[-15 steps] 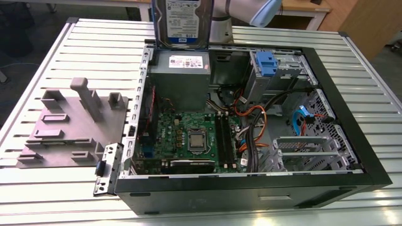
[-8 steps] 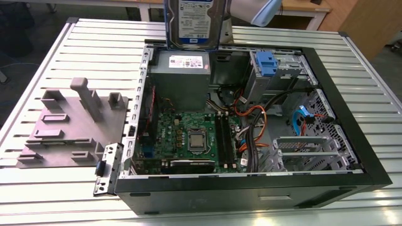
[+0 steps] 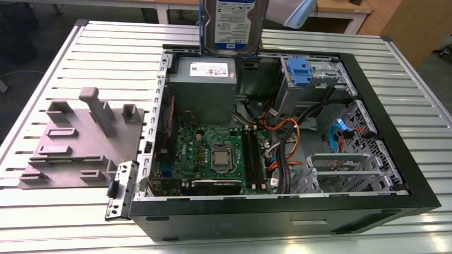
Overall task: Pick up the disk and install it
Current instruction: 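Pick up the disk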
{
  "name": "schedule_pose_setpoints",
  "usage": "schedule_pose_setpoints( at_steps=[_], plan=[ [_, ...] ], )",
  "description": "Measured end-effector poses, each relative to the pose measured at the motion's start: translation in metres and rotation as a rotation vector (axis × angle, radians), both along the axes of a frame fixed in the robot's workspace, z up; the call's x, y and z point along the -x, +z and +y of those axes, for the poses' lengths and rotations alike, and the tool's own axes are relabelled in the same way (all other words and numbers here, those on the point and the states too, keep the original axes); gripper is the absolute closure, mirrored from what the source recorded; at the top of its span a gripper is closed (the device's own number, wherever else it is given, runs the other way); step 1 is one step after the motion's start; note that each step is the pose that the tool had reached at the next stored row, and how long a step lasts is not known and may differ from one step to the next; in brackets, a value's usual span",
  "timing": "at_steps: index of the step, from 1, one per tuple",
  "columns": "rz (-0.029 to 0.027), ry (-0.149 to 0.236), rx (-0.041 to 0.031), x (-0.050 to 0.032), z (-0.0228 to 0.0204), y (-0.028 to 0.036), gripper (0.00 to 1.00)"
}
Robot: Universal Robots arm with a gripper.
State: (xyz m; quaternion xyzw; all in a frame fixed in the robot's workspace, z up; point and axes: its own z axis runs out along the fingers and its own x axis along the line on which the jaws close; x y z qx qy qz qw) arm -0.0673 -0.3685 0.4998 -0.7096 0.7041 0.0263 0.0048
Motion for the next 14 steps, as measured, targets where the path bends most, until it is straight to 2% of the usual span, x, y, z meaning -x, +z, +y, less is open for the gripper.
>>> schedule_pose_setpoints(
  at_steps=[5, 14],
  plan=[
    [0.0, 0.0, 0.0, -0.0109, -0.0001, 0.0, 0.65],
    [0.0001, 0.0, 0.0001, -0.0119, -0.0011, 0.0, 0.65]
  ],
)
